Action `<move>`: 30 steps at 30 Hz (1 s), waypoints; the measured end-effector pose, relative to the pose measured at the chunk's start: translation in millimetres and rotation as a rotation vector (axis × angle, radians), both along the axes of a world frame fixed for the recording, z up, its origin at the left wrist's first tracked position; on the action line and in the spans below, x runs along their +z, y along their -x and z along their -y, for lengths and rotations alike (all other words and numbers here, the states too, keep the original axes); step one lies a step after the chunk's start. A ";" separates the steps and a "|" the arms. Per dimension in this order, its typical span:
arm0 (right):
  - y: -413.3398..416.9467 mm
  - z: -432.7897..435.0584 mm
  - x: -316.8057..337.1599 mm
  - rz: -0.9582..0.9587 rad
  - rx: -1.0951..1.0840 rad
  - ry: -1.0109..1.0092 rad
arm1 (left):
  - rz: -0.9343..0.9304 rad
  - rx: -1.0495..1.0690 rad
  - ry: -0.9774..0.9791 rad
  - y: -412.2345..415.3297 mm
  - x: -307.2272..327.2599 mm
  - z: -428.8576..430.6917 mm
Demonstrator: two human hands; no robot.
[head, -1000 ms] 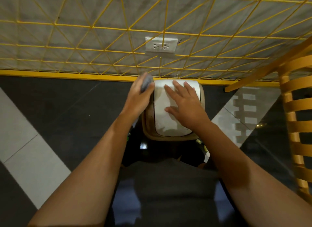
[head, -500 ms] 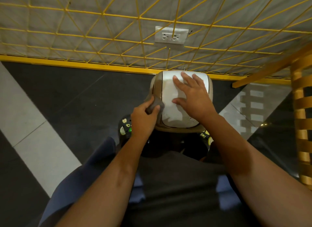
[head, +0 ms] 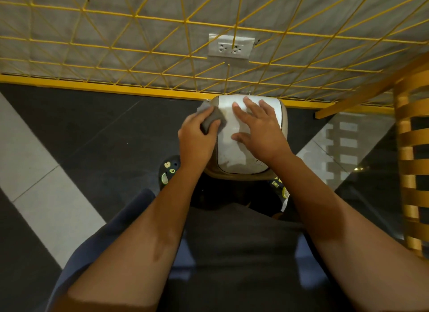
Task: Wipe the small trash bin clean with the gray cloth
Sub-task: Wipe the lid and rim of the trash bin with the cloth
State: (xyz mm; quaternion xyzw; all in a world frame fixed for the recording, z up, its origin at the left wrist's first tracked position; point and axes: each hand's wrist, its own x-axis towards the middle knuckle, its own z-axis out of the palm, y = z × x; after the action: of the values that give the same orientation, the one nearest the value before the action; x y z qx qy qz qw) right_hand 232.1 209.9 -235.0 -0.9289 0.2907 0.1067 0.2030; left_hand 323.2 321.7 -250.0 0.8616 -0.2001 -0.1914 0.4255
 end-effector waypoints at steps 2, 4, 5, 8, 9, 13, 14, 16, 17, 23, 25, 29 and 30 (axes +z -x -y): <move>0.2 0.0 0.1 -0.001 -0.004 -0.003 | -0.050 0.046 0.015 9.6 -2.9 -7.6; 0.5 -0.1 -0.2 -0.001 -0.002 0.002 | -0.100 0.103 0.039 23.8 -5.9 -16.2; 0.6 -0.1 0.0 0.000 -0.001 0.005 | -0.112 0.128 0.048 30.5 -7.8 -19.9; 0.1 -0.5 0.5 -0.005 0.000 0.008 | -0.115 0.167 0.039 46.8 -16.2 -29.5; 0.0 -0.5 0.8 -0.011 0.002 0.008 | -0.120 0.180 0.024 52.4 -20.3 -32.7; -0.6 -0.2 0.8 -0.015 -0.001 0.003 | -0.152 0.232 -0.046 74.3 -33.4 -43.6; -0.6 -0.3 0.7 -0.012 -0.003 -0.001 | -0.144 0.239 -0.054 77.7 -35.2 -45.2; -0.1 -0.1 0.9 -0.006 -0.005 -0.004 | -0.124 0.245 -0.073 80.2 -36.0 -46.1; 0.1 0.2 0.7 -0.002 -0.006 -0.005 | -0.127 0.248 -0.080 79.5 -35.7 -45.5; -4.7 5.4 -3.6 -0.026 -0.057 0.053 | -0.127 0.220 -0.021 53.3 -21.1 -28.3; -6.5 5.0 -3.3 -0.025 -0.089 0.067 | -0.114 0.199 0.001 44.4 -17.6 -23.8; -6.5 -0.7 -3.0 -0.021 -0.133 0.098 | -0.201 0.319 0.036 48.8 -18.1 -24.8; -6.7 -1.2 -2.6 -0.022 -0.129 0.104 | -0.242 0.368 0.045 52.2 -19.8 -25.8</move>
State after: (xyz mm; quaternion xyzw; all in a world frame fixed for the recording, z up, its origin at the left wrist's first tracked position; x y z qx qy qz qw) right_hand 238.7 211.1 -237.6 -0.9164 0.3572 0.0885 0.1575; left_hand 271.0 347.5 -269.8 0.8445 0.0087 -0.2081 0.4934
